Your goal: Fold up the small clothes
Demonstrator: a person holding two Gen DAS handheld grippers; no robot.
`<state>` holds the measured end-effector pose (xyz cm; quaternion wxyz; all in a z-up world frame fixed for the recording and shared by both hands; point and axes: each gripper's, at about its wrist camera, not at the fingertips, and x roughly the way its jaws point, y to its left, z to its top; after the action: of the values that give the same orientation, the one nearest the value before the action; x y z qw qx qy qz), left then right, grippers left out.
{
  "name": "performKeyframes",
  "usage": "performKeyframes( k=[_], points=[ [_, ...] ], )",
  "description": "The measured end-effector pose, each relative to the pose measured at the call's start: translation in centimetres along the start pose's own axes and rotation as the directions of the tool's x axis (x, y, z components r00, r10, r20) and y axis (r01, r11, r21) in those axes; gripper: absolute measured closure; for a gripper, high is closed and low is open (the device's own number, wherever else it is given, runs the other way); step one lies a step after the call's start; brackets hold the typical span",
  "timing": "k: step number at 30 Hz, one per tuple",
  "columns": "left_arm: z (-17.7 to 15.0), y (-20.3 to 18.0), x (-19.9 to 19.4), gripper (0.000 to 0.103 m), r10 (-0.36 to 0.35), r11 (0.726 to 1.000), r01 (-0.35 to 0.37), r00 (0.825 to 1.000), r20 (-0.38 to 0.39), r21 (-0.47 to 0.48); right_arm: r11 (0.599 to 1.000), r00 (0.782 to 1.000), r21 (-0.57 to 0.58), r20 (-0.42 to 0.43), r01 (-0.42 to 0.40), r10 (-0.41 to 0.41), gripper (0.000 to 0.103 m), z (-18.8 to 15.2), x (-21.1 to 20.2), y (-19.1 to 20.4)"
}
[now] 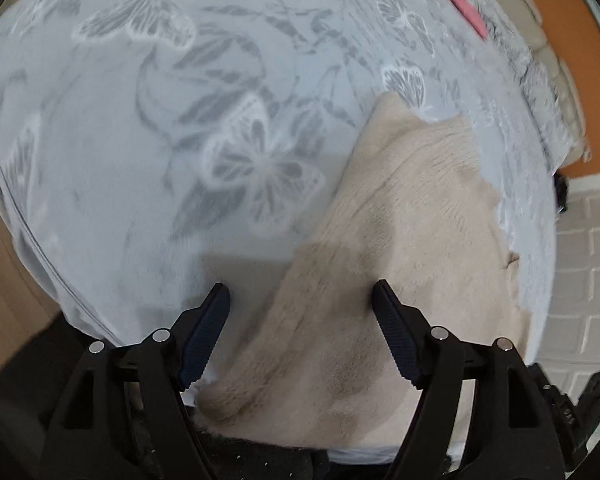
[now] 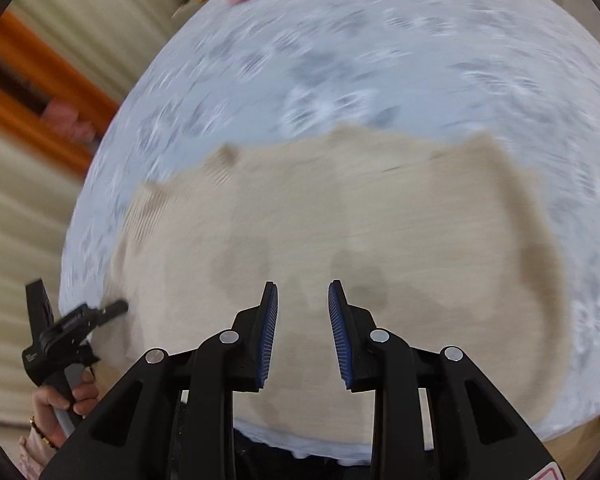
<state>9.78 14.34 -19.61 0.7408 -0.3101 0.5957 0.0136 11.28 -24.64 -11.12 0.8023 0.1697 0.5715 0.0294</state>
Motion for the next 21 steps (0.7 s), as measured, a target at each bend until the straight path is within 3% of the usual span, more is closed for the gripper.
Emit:
performKeyframes(
  k=[1,2,4,9,13,17,21],
  points=[
    [-0.1,0.0,-0.1,0.047,-0.007,1.000,0.007,1.000,0.007,0.004,1.000,1.000,-0.020,-0.014,0.001,-0.002,0.076,0.0,0.7,1.1],
    [-0.2,-0.1,-0.1,0.073,-0.047,0.999,0.047,0.999,0.000,0.003,0.999,0.999,-0.044,-0.036,0.005,-0.007,0.076,0.3,1.9,2.3],
    [-0.2,0.0,-0.2,0.084,-0.096,0.995,0.095,0.995,-0.014,-0.037,0.998,0.998,-0.056,-0.057,0.011,-0.014,0.076,0.0,3.2,3.5],
    [-0.6,-1.6,-3.2,0.089,-0.164,0.986,0.164,0.986,0.034,0.000,0.996,0.990,-0.072,-0.129,0.055,-0.064,0.075,0.5,7.3,4.8],
    [-1.4,-4.8,-6.7,0.089,-0.250,0.966,0.243,0.966,0.067,0.090,0.993,0.987,-0.084,-0.137,0.079,-0.090,0.071,0.4,9.1,4.9],
    [-2.6,-9.6,-9.2,0.090,-0.315,0.933,0.296,0.947,0.063,0.206,0.992,0.985,-0.092,-0.143,0.082,-0.094,0.070,0.5,9.3,5.2],
    [-4.8,-14.5,-9.6,0.090,-0.341,0.896,0.316,0.939,0.030,0.312,0.994,0.987,-0.091,-0.145,0.053,-0.066,0.070,0.7,9.4,4.8]
  ],
)
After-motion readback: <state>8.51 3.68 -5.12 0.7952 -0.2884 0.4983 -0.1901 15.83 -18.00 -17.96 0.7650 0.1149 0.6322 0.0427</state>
